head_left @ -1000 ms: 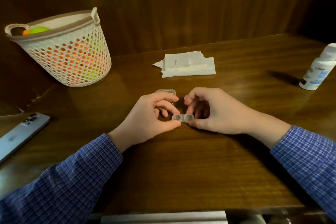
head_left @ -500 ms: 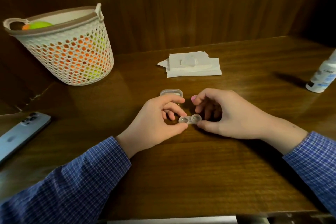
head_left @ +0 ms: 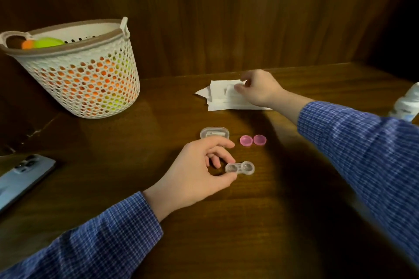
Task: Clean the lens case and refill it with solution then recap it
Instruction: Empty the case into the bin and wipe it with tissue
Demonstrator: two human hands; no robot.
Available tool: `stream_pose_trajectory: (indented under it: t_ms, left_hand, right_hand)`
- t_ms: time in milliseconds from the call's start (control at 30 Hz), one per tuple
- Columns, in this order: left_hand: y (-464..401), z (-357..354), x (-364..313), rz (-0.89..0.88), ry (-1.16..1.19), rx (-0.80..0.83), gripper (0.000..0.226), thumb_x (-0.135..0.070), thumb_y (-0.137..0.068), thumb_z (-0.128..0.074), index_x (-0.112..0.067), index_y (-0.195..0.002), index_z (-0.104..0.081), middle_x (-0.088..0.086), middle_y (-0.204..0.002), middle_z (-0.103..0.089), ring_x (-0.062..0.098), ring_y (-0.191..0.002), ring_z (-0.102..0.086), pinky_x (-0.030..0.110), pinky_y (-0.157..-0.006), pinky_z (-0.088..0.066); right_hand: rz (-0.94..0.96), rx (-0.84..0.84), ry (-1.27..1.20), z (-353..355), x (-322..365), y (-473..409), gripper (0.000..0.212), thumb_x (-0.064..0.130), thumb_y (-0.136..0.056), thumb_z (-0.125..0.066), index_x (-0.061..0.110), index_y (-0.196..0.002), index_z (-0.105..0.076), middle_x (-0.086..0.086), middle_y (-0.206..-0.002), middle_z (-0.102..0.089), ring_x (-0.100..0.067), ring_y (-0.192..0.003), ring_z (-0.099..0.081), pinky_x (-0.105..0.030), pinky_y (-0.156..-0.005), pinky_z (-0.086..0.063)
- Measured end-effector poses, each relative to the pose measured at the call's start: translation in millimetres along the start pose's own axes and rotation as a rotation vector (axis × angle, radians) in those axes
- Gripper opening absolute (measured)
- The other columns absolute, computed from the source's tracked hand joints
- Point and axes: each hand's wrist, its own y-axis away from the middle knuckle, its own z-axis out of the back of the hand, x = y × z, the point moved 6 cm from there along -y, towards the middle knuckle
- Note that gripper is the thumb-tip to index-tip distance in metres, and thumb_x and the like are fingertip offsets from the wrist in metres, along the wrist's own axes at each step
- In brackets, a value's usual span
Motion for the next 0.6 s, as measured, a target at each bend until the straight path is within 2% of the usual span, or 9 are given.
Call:
stream_pose_trajectory:
  t_ms: [33,100,200,300,400,467,533,600]
  left_hand:
    - [0,0,1,-0.002,0.005,0.000,0.054,-0.027,-0.081,-0.086,-0.035,-0.130,-0.063,-0.024,-0.101,-0.073,0.000,-0.091,-0.067,0.008,-0.073,-0.049]
    - [-1,0,1,-0.003,0.016,-0.001,0.054,-0.028,-0.081,-0.086,-0.036,-0.129,-0.063,-0.025,-0.101,-0.073,0.000,-0.091,-0.066,0.008,-0.072,-0.049]
    - [-1,-1,1,-0.017,0.020,0.001,0.053,-0.030,-0.082,-0.085,-0.036,-0.130,-0.063,-0.025,-0.101,-0.072,-0.001,-0.091,-0.066,0.006,-0.072,-0.048]
    - [0,-1,0,-0.023,0.021,0.002,0.053,-0.030,-0.083,-0.084,-0.036,-0.130,-0.063,-0.027,-0.101,-0.071,-0.003,-0.092,-0.065,0.005,-0.072,-0.048]
    - [0,-1,-2,-0.028,0.013,0.007,0.054,-0.031,-0.083,-0.084,-0.036,-0.131,-0.062,-0.028,-0.101,-0.071,-0.004,-0.092,-0.065,0.005,-0.073,-0.048]
    - [0,0,-3,-0.029,0.009,0.007,0.055,-0.031,-0.082,-0.084,-0.035,-0.132,-0.061,-0.029,-0.102,-0.071,-0.004,-0.091,-0.065,0.005,-0.074,-0.047]
    - [0,1,-5,-0.030,-0.001,0.006,0.055,-0.030,-0.082,-0.084,-0.035,-0.132,-0.061,-0.030,-0.102,-0.071,-0.004,-0.091,-0.065,0.005,-0.075,-0.047]
    - [0,1,-7,-0.029,-0.001,0.011,0.055,-0.028,-0.082,-0.085,-0.035,-0.131,-0.061,-0.029,-0.101,-0.071,-0.004,-0.091,-0.066,0.005,-0.074,-0.047]
  right_hand:
    - [-0.019,0.036,0.045,-5,-1,-6,0.047,0.040,-0.101,-0.060,0.009,-0.137,-0.062,-0.012,-0.132,-0.066,-0.029,-0.117,-0.063,-0.038,-0.095,-0.056]
    - [-0.034,0.096,0.133,-12,-2,-15,0.047,0.042,-0.100,-0.061,0.006,-0.129,-0.069,-0.012,-0.122,-0.071,-0.029,-0.108,-0.065,-0.040,-0.090,-0.058]
    - [-0.025,0.138,0.180,-16,0,-23,0.043,0.042,-0.097,-0.066,0.008,-0.121,-0.074,-0.008,-0.107,-0.072,-0.026,-0.095,-0.064,-0.032,-0.073,-0.050]
    - [-0.029,0.134,0.183,-16,2,-22,0.040,0.036,-0.096,-0.068,0.009,-0.125,-0.072,-0.004,-0.102,-0.068,-0.025,-0.092,-0.063,-0.031,-0.071,-0.049]
    - [0.000,0.081,0.059,-8,6,-17,0.034,0.026,-0.097,-0.067,0.006,-0.124,-0.069,-0.008,-0.109,-0.069,-0.024,-0.095,-0.062,-0.030,-0.073,-0.050]
    - [0.037,0.019,-0.087,9,16,-6,0.021,0.022,-0.096,-0.069,0.009,-0.113,-0.069,-0.004,-0.099,-0.068,-0.021,-0.089,-0.062,-0.024,-0.067,-0.046]
    - [0.088,0.004,-0.222,27,26,15,0.006,0.018,-0.094,-0.072,0.015,-0.094,-0.067,0.001,-0.084,-0.069,-0.015,-0.077,-0.064,-0.023,-0.065,-0.046]
    - [0.177,0.019,-0.305,45,36,48,0.011,0.016,-0.092,-0.075,0.023,-0.088,-0.067,0.006,-0.083,-0.070,-0.003,-0.073,-0.065,-0.021,-0.067,-0.047]
